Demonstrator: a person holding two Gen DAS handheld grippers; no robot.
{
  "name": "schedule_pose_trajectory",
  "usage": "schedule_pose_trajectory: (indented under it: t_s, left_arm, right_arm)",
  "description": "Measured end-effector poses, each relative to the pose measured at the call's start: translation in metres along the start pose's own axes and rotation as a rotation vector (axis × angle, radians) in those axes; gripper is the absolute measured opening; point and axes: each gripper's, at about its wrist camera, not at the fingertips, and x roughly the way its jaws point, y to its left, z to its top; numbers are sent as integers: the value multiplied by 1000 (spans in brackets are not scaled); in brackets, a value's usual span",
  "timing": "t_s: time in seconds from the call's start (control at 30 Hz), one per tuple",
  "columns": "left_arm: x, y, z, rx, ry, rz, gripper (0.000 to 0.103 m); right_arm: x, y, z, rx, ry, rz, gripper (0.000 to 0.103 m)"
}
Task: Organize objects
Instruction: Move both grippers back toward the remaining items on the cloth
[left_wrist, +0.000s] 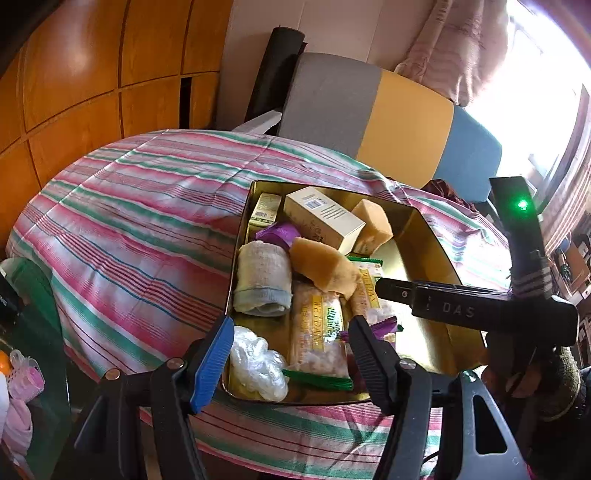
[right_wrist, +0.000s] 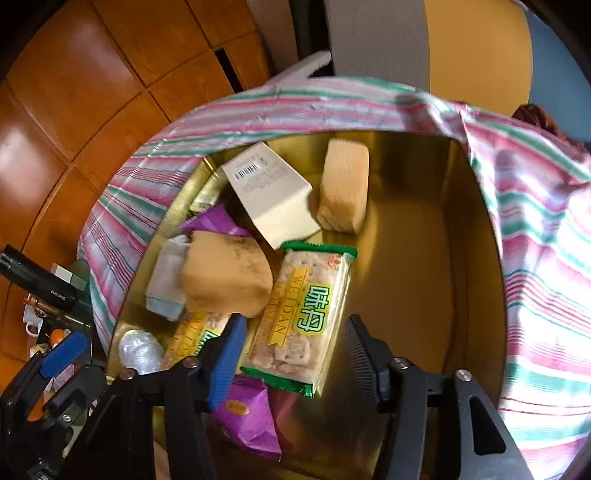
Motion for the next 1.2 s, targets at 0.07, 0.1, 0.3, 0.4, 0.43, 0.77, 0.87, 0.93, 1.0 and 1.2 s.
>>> schedule_pose_trajectory:
  t_s: [0.07,0.1,0.3,0.4,0.43,0.77,0.87,0.93,1.0,1.2]
  left_arm:
    - [-2,-3,0,8,-5,-3,65]
    - [-3,-4,0,13,-7,-6,65]
    - [-8,-15,0,45,-16,-18,65]
    - [-10,-22,0,61,-17,-25,65]
    - [-10,-24,0,65,-16,-27,65]
    - [-5,-55,-1,127,1,-63,65]
    - [-3,-65,-2,149,9,-76,65]
    - [-1,-74,-3,167,15,-87,65]
    - [2,-82,-3,187,22,-96,65]
    - [7,-110,-5,256,38,-135,65]
  right_arm:
    - [-8,4,-2,-17,-22,-10,63]
    - [-12,6,-3,-24,-31,-13,63]
    - [-39,5,-12,-41,-93,-25,64]
    - [-55,-7,-18,-21,-118,-21,68]
    - [-61,-12,-21,-13,-126,-25,68]
    - [-118,-107,-63,116,-148,-173,72]
    - [-137,-146,-79,188,-152,-223,73]
    - [-152,-173,-91,252,-159,-252,74]
    - [-164,-198,-101,311,-163,-267,76]
    - [-202,-260,-132,480,-171,-310,80]
